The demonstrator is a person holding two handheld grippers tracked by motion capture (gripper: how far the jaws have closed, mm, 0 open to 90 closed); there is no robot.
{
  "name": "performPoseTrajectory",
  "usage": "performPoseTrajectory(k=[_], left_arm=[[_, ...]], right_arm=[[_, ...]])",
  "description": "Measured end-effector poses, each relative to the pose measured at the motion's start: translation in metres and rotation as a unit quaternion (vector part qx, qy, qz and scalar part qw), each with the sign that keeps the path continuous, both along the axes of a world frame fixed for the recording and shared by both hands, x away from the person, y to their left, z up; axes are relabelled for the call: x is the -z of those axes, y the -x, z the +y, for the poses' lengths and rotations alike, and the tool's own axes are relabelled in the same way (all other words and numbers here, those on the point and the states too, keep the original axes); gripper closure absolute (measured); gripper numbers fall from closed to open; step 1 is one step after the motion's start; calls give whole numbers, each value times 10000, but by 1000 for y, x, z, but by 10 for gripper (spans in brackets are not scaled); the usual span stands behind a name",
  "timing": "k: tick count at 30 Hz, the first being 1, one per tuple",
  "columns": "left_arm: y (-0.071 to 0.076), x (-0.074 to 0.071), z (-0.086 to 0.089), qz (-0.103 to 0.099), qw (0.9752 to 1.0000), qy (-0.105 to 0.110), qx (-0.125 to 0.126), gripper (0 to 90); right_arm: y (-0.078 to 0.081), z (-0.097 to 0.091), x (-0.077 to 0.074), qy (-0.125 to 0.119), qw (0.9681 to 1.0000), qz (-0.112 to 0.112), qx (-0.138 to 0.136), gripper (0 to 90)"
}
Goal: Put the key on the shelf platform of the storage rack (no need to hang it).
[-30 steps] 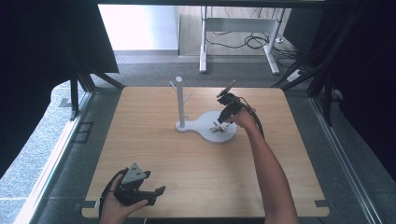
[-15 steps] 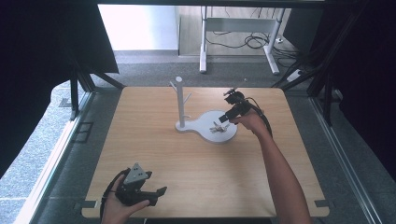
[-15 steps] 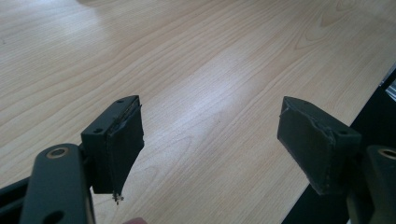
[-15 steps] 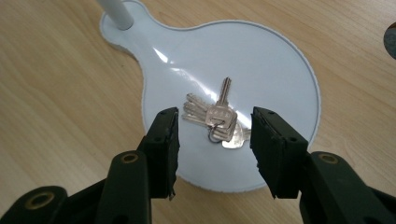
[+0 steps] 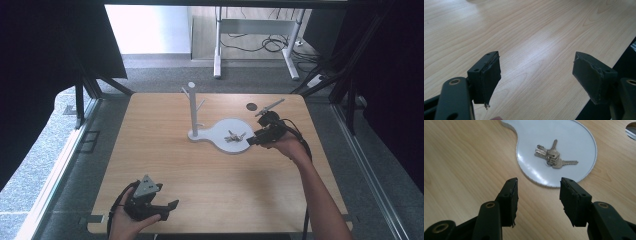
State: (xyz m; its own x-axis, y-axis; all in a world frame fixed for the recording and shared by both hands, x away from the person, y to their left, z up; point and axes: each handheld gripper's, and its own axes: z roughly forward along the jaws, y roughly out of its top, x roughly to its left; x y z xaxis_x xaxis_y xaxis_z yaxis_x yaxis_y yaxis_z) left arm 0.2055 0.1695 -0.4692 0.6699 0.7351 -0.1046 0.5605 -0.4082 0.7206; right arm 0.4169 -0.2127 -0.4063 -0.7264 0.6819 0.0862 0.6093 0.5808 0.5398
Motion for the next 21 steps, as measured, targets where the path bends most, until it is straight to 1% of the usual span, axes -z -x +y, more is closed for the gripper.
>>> performPoseTrajectory(k=[3, 8, 10, 14, 17, 19, 21], left_arm=[[1, 0, -3, 6, 10000, -14, 22, 229], [1, 0, -5, 6, 10000, -52, 60, 229], [0, 1, -6, 25, 10000, -59, 47, 229], [0, 2, -7, 34, 10000, -69, 59, 229], [0, 3, -8, 51, 9999, -84, 63, 229], [-1, 4, -9, 68, 9999, -93, 72, 229], [-1, 4, -11, 77, 9999, -108, 91, 229]], right_arm=[[13, -12, 1, -107, 9999, -66, -32, 492], [34, -31, 6, -203, 9996, -191, -8, 486], [45, -40, 11, -280, 9994, -221, 35, 482], [64, -54, 21, -351, 9990, -269, 105, 477], [78, -63, 31, -353, 9986, -346, 189, 472], [87, -69, 37, -305, 9986, -390, 206, 469], [96, -76, 42, -336, 9982, -427, 259, 469]])
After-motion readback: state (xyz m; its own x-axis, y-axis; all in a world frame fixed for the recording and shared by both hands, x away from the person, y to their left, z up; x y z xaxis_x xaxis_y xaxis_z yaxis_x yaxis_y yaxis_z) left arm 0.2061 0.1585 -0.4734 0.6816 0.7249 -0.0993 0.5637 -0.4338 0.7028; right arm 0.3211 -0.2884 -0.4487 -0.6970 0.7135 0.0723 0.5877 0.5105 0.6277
